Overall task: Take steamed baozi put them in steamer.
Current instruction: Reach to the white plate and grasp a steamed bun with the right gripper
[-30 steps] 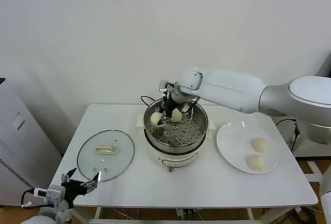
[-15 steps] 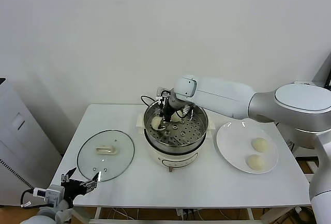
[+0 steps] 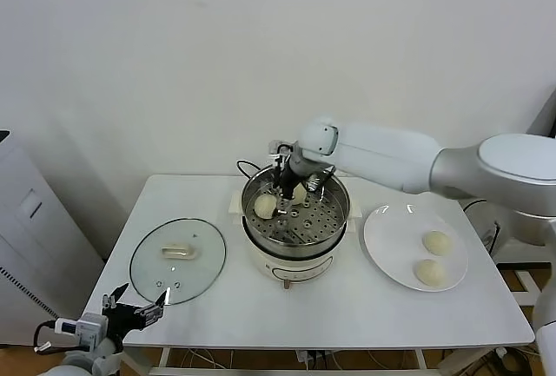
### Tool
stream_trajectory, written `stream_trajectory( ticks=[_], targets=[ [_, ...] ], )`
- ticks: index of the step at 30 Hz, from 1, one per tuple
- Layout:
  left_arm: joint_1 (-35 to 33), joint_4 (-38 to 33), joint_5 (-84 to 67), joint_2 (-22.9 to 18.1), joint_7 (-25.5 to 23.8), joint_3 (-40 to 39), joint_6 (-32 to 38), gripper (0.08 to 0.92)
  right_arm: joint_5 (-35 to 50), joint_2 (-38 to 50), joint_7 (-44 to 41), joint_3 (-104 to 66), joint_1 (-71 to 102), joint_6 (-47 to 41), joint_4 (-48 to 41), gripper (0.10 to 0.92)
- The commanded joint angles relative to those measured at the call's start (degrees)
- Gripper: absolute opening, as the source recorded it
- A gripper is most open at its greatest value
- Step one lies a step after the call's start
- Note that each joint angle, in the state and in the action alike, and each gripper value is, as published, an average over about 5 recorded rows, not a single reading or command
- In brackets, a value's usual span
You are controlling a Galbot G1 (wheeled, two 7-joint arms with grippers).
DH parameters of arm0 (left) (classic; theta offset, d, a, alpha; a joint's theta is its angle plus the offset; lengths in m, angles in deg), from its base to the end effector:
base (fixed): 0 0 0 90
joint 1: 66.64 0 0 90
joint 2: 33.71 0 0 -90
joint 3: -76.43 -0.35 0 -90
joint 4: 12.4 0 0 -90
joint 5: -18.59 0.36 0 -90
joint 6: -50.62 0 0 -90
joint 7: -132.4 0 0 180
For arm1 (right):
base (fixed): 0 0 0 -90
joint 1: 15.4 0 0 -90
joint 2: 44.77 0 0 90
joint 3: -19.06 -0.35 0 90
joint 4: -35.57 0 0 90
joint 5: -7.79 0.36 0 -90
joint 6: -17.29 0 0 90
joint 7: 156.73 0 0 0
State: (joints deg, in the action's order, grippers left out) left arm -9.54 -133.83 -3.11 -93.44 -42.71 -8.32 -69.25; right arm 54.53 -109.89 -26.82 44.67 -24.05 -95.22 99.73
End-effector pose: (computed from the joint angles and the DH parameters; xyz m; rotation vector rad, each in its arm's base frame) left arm 0.1884 0.1061 -0.2719 -0.1086 -2.5780 -0.2525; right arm 0.5972 0.0518 -0.0508 1.3768 -1.6092 1.1960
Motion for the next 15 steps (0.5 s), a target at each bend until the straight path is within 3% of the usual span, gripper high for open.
stream_trajectory(
  ticks=[1,9,15],
  targets=[
    [-0.33,-0.43,0.05,-0.19,0.01,0.1,-0.04,0.823,-6.05,14.04,-9.94,4.39,-10.3,4.84,6.33,0.823],
    [-0.52,-1.06,0.1,-0.12,-0.04,0.34,-0.17,0.823,-18.36,30.85,-16.43,6.61,-10.54,13.94,8.63,0.823],
    [0.34,-1.35,0.18,0.11,-0.06,-0.3,-0.42,0.823,-24.91,37.08,-17.78,5.69,-6.78,18.2,8.83,0.823]
  ],
)
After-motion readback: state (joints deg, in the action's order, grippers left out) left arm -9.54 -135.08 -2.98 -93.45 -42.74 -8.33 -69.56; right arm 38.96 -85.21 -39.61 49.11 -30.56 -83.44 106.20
